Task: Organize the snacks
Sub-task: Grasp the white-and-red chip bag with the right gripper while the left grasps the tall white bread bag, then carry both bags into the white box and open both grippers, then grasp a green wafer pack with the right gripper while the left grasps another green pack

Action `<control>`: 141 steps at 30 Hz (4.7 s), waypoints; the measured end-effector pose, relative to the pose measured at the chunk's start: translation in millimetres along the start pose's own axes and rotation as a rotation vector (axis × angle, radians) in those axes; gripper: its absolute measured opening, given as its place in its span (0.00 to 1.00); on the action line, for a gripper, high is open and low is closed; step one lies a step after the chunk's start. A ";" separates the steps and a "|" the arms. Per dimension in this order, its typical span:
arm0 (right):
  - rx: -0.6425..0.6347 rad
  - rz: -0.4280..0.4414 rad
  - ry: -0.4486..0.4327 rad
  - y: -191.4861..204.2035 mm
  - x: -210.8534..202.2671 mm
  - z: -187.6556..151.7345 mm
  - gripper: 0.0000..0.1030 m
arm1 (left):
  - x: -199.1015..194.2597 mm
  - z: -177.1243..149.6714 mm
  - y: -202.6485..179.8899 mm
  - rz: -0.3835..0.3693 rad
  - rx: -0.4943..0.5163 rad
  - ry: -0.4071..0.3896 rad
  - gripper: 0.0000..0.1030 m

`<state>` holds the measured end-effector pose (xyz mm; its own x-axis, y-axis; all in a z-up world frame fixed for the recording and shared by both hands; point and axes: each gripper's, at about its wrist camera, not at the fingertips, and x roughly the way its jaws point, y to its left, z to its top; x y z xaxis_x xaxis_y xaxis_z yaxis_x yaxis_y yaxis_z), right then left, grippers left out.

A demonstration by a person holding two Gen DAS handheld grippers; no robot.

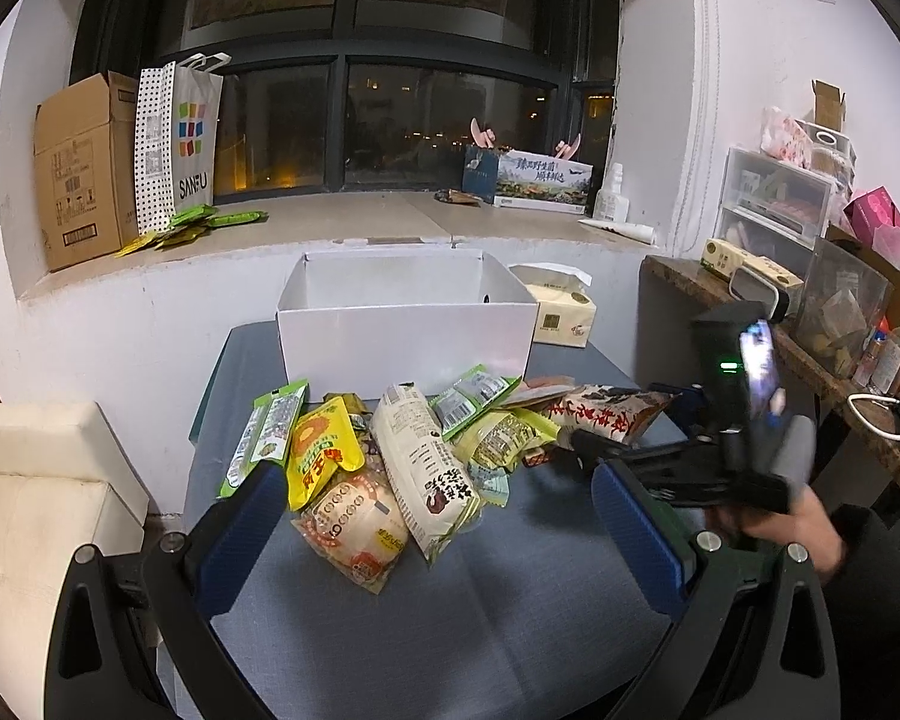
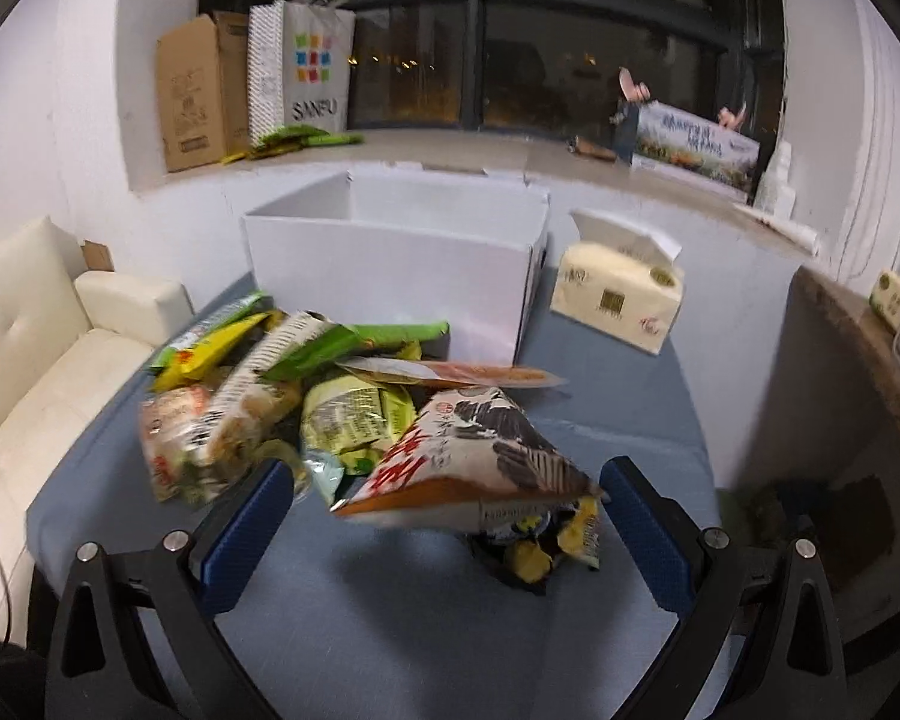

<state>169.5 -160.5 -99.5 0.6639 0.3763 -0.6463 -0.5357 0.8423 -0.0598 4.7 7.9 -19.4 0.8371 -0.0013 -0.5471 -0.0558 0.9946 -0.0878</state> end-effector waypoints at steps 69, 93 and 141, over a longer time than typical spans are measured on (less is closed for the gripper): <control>0.206 0.300 -0.071 -59.0 31.4 180.7 0.28 | 240.9 181.9 109.4 -0.075 -0.134 0.053 0.30; 0.137 0.132 0.038 -30.5 94.0 234.1 1.00 | 186.1 149.4 131.9 0.015 -0.070 -0.005 1.00; -0.043 -0.023 0.755 70.4 199.3 105.3 1.00 | 40.8 -21.2 96.6 -0.128 -0.157 -0.011 1.00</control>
<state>319.0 14.4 -152.5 0.1457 -0.0203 -0.9891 -0.5560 0.8253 -0.0988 21.9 101.7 -67.9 0.8487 -0.1244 -0.5140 -0.0323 0.9579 -0.2853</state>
